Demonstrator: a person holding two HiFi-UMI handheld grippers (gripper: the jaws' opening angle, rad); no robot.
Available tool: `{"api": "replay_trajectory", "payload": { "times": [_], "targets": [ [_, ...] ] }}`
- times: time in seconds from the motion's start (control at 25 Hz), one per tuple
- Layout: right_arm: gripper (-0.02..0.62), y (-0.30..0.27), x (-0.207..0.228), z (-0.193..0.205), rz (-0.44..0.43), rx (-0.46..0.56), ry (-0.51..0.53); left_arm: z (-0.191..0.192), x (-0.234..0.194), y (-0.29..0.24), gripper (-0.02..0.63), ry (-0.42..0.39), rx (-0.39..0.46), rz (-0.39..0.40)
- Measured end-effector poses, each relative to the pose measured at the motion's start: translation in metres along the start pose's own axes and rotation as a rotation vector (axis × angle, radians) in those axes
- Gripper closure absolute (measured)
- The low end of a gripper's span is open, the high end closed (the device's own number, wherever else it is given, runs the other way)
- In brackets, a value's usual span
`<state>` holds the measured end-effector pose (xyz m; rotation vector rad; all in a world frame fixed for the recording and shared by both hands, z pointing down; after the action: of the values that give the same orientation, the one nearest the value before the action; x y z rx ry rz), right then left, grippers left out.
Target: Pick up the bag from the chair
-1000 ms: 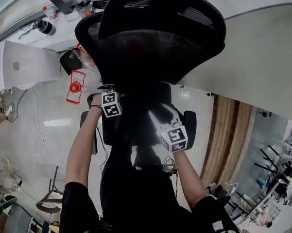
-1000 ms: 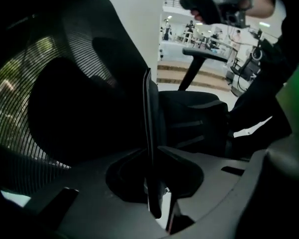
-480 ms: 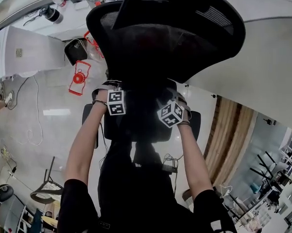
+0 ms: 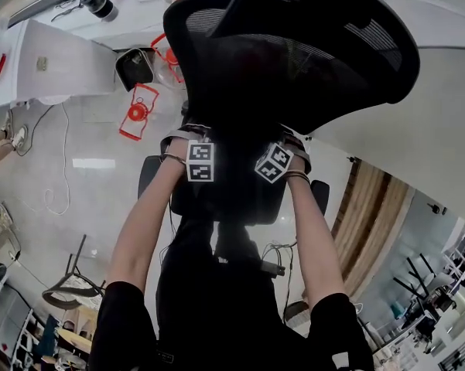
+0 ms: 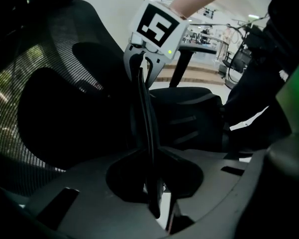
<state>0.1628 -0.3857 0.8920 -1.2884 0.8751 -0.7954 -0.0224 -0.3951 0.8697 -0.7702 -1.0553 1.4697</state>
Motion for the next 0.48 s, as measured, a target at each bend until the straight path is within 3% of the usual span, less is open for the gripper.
{"api": "replay_trajectory", "payload": {
  "times": [0.12,0.28,0.48],
  "targets": [
    [0.52,-0.002,-0.004,0.002,-0.018,0.0,-0.045,0.001,0.004,-0.001,0.568,-0.005,-0.006,0.007],
    [0.543,0.005,-0.013,0.007,-0.024,0.022,-0.045,0.002,0.008,0.0,0.568,0.027,-0.001,0.021],
    [0.566,0.016,-0.024,0.011,-0.002,0.036,-0.03,-0.002,0.011,0.007,0.571,0.063,-0.024,-0.06]
  ]
}}
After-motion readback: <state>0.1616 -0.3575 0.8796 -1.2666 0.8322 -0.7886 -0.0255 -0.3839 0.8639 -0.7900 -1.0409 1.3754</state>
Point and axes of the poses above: the fingertips, and each gripper's own axes: y backward along the fingers, x to its right, z out of its underside, the point moved 6 cm from there along y, backward along the fingers, and after that the axes turned 5 degrees about -z, right-handed, at the moved point
